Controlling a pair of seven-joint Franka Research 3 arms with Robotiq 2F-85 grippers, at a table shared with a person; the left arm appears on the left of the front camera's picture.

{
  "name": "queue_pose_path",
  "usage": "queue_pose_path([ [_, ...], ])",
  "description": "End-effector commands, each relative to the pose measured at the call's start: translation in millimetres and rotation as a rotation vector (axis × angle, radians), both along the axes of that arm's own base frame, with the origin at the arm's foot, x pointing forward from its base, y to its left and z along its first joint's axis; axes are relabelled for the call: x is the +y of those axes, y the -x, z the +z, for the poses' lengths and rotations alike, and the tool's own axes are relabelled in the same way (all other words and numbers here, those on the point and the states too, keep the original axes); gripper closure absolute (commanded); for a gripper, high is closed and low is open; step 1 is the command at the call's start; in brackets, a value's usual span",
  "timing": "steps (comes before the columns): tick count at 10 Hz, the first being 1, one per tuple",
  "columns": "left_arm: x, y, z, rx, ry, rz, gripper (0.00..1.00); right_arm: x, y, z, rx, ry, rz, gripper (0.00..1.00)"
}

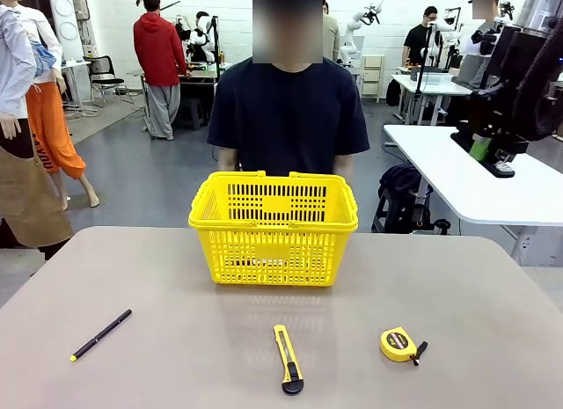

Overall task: Place the items the person wants into the basket.
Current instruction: Pick up the item the person points to and place it in the Market Basket.

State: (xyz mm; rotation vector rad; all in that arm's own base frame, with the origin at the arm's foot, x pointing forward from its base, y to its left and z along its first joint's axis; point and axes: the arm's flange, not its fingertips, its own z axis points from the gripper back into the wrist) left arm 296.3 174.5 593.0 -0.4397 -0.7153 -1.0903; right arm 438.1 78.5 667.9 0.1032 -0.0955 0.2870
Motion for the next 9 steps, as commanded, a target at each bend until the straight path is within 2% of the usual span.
queue_pose_path([
  [1,1.9,1.1,0.6,-0.019,0.016,-0.015,0.00,-4.3,5.3,0.1,-0.001,0.005,0.018,0.80],
  [8,1.9,1.1,0.6,-0.019,0.016,-0.015,0.00,-4.3,5.3,0.1,-0.001,0.005,0.018,0.80],
  [9,1.9,1.1,0.6,-0.019,0.016,-0.015,0.00,-0.7,1.4,1.6,-0.001,0.001,0.004,0.64],
])
